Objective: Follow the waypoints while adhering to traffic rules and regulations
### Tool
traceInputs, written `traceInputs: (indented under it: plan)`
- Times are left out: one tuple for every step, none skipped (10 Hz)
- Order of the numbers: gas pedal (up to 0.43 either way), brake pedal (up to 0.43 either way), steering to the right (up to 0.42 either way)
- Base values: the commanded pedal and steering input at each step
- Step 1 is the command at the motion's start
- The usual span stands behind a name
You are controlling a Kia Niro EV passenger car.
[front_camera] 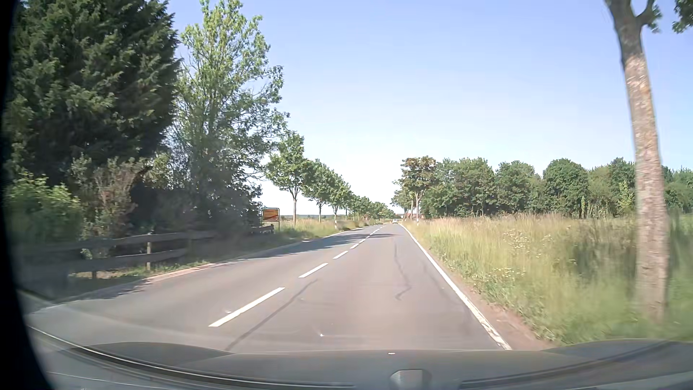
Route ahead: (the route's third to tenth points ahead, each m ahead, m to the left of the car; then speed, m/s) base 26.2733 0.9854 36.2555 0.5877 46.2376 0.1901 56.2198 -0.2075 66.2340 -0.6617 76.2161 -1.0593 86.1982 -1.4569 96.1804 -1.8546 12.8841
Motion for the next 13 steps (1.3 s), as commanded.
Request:
traceInputs:
  plan:
    - [0.177,0.006,0.021]
    - [0.189,0.0,0.018]
    - [0.189,0.006,0.014]
    - [0.189,0.006,0.01]
    - [0.197,0.006,0.008]
    - [0.22,0.006,0.008]
    - [0.22,0.006,0.008]
    - [0.22,0.006,0.008]
    - [0.22,0.006,0.008]
    - [0.22,0.006,0.008]
    - [0.22,0.0,0.008]
    - [0.22,0.006,0.008]
    - [0.22,0.006,0.007]
